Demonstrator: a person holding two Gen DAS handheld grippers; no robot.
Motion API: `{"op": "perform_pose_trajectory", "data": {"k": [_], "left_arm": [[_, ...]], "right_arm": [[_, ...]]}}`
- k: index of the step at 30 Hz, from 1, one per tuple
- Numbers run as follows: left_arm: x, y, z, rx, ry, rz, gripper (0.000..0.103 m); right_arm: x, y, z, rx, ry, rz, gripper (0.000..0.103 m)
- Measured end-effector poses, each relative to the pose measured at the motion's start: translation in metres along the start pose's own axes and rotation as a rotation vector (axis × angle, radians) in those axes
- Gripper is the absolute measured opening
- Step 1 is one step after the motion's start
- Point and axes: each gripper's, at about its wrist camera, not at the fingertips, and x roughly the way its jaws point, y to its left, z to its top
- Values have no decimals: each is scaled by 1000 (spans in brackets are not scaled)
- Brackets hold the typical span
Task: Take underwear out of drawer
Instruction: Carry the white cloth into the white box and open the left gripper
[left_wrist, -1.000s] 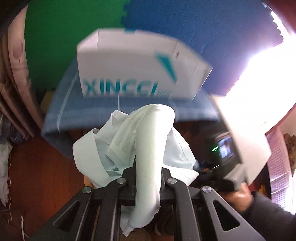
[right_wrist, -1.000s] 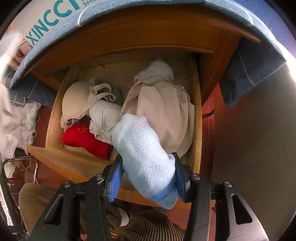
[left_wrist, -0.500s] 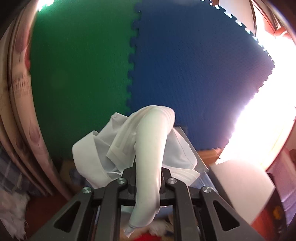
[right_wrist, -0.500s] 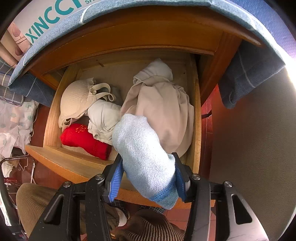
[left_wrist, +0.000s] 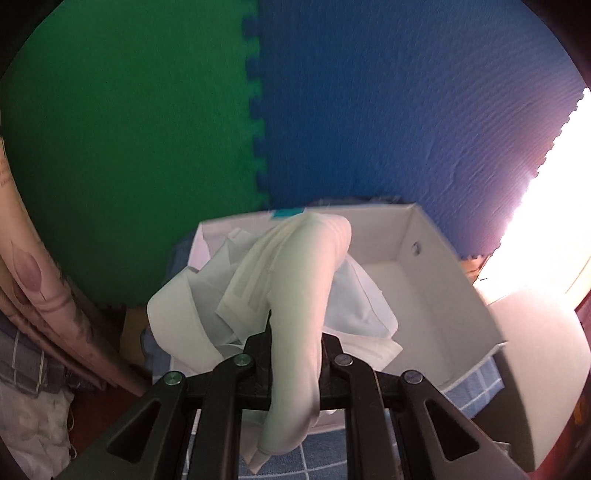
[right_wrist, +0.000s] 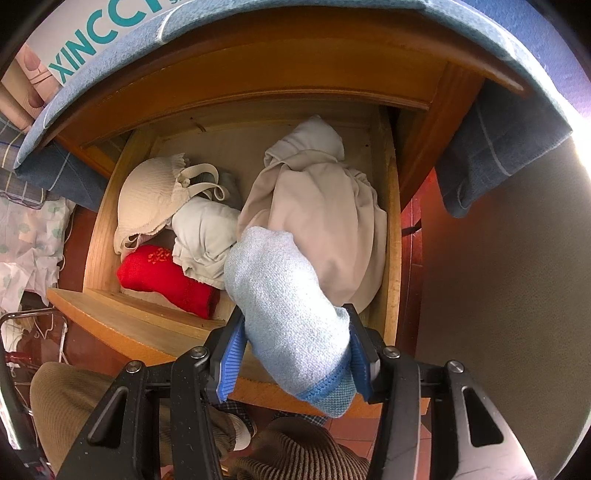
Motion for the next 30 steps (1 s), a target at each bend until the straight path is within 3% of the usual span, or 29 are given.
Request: {"op": "perform_pose_trajectory", "data": {"k": [8,19,30], "left_arm": [[36,16,-23,-87,110,59,12],[37,15,-37,-128,156,106,13],[38,8,-32,-91,128,103,48]], "right_arm": [[1,1,0,-3,5,1,47],[3,2,1,-7,7,-5,47],[2,2,1,-13,4,-14,47]]}}
